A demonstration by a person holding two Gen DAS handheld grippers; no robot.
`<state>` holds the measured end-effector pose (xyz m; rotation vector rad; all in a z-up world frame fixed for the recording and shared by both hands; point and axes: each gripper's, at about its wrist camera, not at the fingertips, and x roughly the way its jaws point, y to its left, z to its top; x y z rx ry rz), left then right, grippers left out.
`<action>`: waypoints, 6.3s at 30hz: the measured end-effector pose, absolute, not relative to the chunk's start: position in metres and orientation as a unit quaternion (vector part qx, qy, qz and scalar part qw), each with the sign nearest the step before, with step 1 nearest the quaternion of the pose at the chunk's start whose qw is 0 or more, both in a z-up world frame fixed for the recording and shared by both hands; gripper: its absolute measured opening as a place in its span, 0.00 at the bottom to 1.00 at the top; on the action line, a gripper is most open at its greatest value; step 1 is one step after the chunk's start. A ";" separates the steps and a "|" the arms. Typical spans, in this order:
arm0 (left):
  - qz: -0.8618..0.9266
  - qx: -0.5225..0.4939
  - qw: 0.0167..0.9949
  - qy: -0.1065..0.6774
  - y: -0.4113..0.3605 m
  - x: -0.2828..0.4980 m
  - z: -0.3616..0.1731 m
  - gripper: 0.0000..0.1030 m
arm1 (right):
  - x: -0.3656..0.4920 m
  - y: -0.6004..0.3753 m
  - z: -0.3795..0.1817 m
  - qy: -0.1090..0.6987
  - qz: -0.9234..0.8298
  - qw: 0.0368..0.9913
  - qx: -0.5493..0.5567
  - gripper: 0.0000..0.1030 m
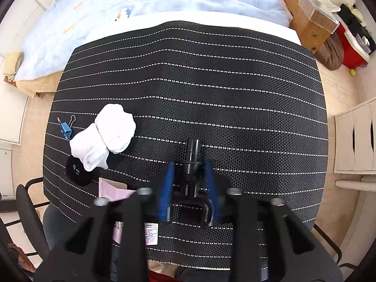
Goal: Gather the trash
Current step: 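Close the right gripper on the black clamp, then grasp the white sock with the left gripper while the right holds the black clamp, then carry the black clamp over the wastebasket and open the right gripper while the left carries the sock, then open the left gripper to drop the white sock into the wastebasket, then reach the right gripper to the pink card package and close on it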
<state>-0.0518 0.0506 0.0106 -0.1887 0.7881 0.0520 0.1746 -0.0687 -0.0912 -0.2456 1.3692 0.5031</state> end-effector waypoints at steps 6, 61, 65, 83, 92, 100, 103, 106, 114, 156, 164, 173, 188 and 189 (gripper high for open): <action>0.022 -0.087 0.919 0.383 0.047 -0.049 0.012 0.93 | 0.173 -0.073 -0.091 0.622 0.237 0.739 -0.104 0.16; -0.065 -0.020 0.817 0.573 0.011 0.159 -0.068 0.48 | 0.163 -0.150 -0.026 0.573 0.289 0.767 -0.024 0.15; -0.070 -0.021 0.817 0.572 0.008 0.157 -0.068 0.30 | 0.162 -0.149 -0.029 0.573 0.290 0.766 -0.022 0.15; -0.072 -0.001 0.882 0.466 0.000 0.098 0.018 0.29 | 0.127 -0.153 -0.003 0.534 0.308 0.787 -0.033 0.15; -0.087 0.000 0.904 0.419 -0.013 0.047 0.048 0.29 | 0.085 -0.160 0.025 0.493 0.327 0.805 -0.049 0.16; -0.091 -0.001 0.915 0.392 -0.025 -0.001 0.053 0.29 | 0.039 -0.173 0.029 0.472 0.347 0.809 -0.047 0.16; -0.092 -0.003 0.916 0.390 -0.029 -0.015 0.050 0.29 | 0.025 -0.178 0.028 0.468 0.351 0.810 -0.048 0.16; -0.096 -0.010 0.917 0.387 -0.033 -0.029 0.047 0.29 | 0.009 -0.179 0.029 0.462 0.358 0.810 -0.055 0.16; -0.095 -0.013 0.916 0.390 -0.038 -0.061 0.036 0.29 | -0.027 -0.179 0.011 0.470 0.369 0.800 -0.062 0.15; -0.124 -0.006 0.898 0.422 -0.054 -0.083 0.011 0.29 | -0.040 -0.205 -0.010 0.481 0.333 0.810 -0.039 0.95; -0.138 0.006 0.891 0.432 -0.068 -0.082 0.006 0.29 | -0.034 -0.219 -0.009 0.478 0.324 0.816 -0.019 0.95; -0.155 0.009 0.878 0.453 -0.082 -0.079 -0.004 0.58 | -0.032 -0.231 -0.009 0.477 0.319 0.819 -0.001 0.95; -0.091 -0.015 0.890 0.447 -0.058 -0.073 -0.009 0.93 | -0.030 -0.228 -0.016 0.485 0.323 0.813 0.004 0.96; -0.087 -0.017 0.891 0.446 -0.056 -0.072 -0.010 0.93 | -0.030 -0.227 -0.016 0.485 0.324 0.812 0.004 0.96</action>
